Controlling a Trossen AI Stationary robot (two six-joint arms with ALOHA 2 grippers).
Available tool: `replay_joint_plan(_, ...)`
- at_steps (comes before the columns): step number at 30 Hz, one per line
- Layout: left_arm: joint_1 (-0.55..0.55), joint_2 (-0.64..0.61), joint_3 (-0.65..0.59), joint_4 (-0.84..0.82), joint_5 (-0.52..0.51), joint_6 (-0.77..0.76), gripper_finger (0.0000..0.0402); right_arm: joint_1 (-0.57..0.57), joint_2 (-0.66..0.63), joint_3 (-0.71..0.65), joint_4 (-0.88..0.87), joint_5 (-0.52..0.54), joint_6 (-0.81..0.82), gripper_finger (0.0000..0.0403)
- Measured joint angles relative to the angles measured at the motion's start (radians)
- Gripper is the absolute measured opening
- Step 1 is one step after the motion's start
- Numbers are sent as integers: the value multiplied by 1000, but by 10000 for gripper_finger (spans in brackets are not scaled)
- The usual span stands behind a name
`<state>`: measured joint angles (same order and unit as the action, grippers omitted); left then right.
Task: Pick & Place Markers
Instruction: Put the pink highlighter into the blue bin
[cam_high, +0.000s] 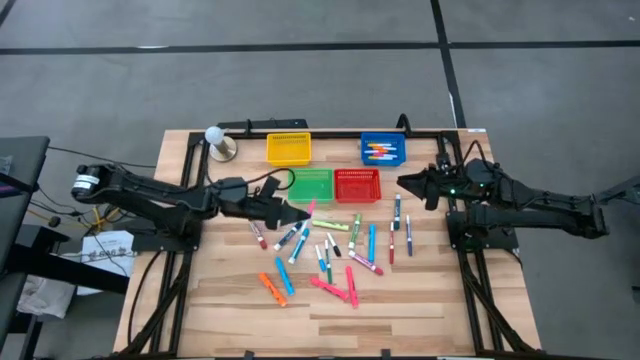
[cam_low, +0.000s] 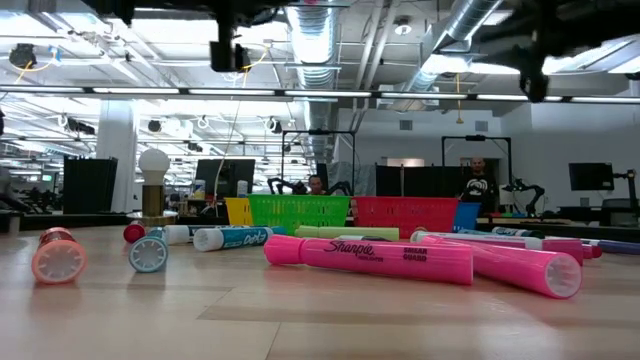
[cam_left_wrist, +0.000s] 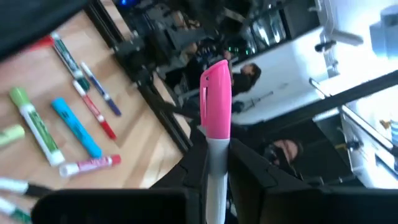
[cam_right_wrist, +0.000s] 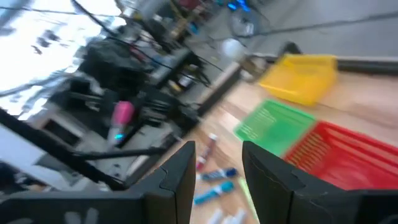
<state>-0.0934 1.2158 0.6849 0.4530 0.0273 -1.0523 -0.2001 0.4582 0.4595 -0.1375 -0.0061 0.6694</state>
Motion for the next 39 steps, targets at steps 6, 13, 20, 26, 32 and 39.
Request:
replay_joint_plan(6,48,77,0,109,0,0,45,53,144,1,263,5,-73,123)
replay_joint_plan(13,93,165,0,282,-1,0,48,47,309,1,400,6,-83,156)
replay_joint_plan(20,118,216,0,343,-1,0,44,48,496,1,606,0,-22,231)
replay_joint_plan(26,121,221,0,350,-3,10,46,48,650,1,846,-18,48,271)
replay_joint_plan(32,122,221,0,356,-27,30,47,71,796,56,965,-22,92,276)
replay_joint_plan(39,122,220,0,356,-27,30,44,84,931,189,962,-92,83,276)
